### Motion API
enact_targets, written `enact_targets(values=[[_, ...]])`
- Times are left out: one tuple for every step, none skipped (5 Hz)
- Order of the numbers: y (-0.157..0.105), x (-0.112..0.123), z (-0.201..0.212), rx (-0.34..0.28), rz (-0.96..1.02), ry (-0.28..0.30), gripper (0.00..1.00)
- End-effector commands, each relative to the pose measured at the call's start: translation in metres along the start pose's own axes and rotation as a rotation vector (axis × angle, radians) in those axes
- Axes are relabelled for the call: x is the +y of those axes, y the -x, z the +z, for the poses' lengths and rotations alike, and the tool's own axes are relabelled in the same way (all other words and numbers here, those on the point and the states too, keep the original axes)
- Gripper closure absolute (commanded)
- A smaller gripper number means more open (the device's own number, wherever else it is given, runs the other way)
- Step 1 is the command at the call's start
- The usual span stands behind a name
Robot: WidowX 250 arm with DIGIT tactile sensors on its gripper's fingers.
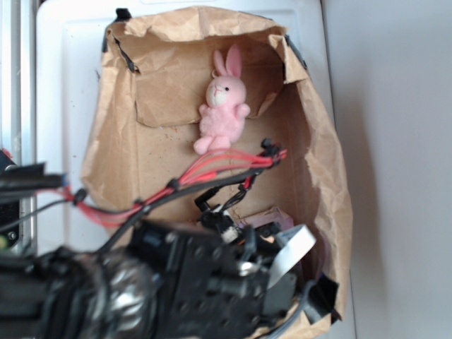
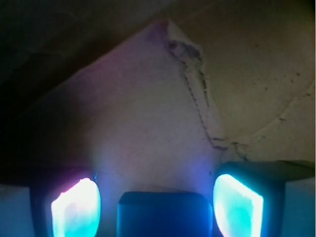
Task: Grab the blue block.
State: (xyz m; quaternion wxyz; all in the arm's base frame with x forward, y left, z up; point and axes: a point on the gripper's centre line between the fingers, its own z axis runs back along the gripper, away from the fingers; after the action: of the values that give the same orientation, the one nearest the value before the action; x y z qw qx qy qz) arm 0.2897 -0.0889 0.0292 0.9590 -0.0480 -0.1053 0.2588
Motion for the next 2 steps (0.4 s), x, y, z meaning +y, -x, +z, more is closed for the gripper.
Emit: enact_targets(values=[[0.0096, -0.0124, 0.0275, -0.014, -0.052, 0.080, 0.00], [0.0141, -0.0154, 0.0302, -0.011, -0.055, 0.091, 0.00]])
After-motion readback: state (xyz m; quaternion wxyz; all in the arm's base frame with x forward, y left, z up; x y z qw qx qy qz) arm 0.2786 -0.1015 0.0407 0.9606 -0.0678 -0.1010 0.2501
